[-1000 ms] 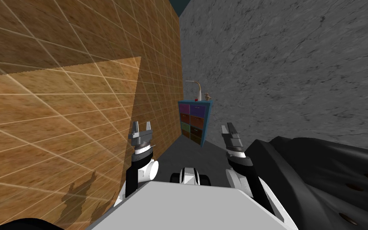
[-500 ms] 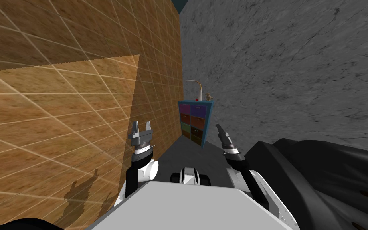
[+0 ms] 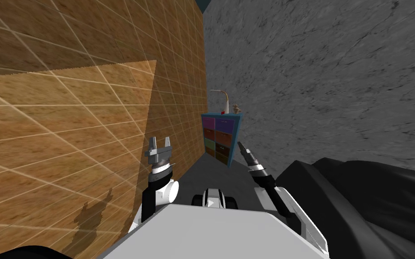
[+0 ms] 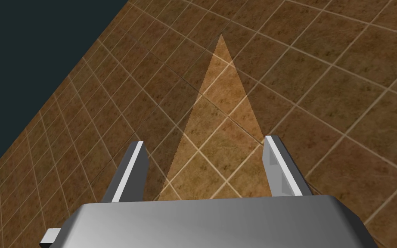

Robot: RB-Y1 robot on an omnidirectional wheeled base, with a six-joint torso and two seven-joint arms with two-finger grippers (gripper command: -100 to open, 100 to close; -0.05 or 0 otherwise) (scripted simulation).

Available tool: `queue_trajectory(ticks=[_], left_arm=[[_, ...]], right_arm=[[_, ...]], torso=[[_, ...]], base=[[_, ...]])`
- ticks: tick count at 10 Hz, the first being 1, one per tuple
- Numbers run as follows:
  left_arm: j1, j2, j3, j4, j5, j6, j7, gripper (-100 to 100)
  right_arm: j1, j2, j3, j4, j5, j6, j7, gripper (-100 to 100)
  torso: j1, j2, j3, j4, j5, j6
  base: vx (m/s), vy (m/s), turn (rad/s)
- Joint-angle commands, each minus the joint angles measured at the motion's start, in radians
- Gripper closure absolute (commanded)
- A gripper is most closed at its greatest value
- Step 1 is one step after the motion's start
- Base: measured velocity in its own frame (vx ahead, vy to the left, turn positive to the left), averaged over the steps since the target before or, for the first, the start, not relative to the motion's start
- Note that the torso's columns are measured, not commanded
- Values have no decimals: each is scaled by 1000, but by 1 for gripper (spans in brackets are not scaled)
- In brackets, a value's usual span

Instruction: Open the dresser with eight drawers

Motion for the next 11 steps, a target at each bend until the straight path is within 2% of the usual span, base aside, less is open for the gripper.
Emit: queue_trajectory(ticks=[1,2,3,4,5,6,7,9,10,11], left_arm=[[0,0,0,0,0,0,0,0],[0,0,0,0,0,0,0,0],[0,0,0,0,0,0,0,0],[0,0,0,0,0,0,0,0],[0,0,0,0,0,0,0,0],[0,0,0,0,0,0,0,0],[0,0,0,0,0,0,0,0],[0,0,0,0,0,0,0,0],[0,0,0,0,0,0,0,0],[0,0,0,0,0,0,0,0]], right_arm=[[-22,-16,10,32,76,66,44,-100],[-22,-16,10,32,101,66,44,-100],[-42,-24,14,60,131,110,73,-100],[-42,-24,14,60,161,110,73,-100],[-62,-30,19,89,192,151,103,-100],[-62,-30,19,89,224,155,103,-100],[-81,-34,24,119,255,198,134,-100],[-81,-34,24,119,299,201,134,-100],[-101,-36,30,150,336,249,165,-100],[-101,-36,30,150,365,249,165,-100]], torso=[[0,0,0,0,0,0],[-1,0,0,0,0,0],[0,1,0,0,0,0],[0,0,0,0,0,0],[0,1,0,0,0,0],[0,0,0,0,0,0],[-1,1,1,0,0,0],[-1,0,0,0,0,0],[-1,2,1,0,0,0],[0,1,0,0,0,0]], base=[[56,5,8],[49,6,9],[68,18,12],[59,17,8],[60,17,12],[53,12,8],[63,10,13],[45,4,4],[48,8,14],[51,19,12]])
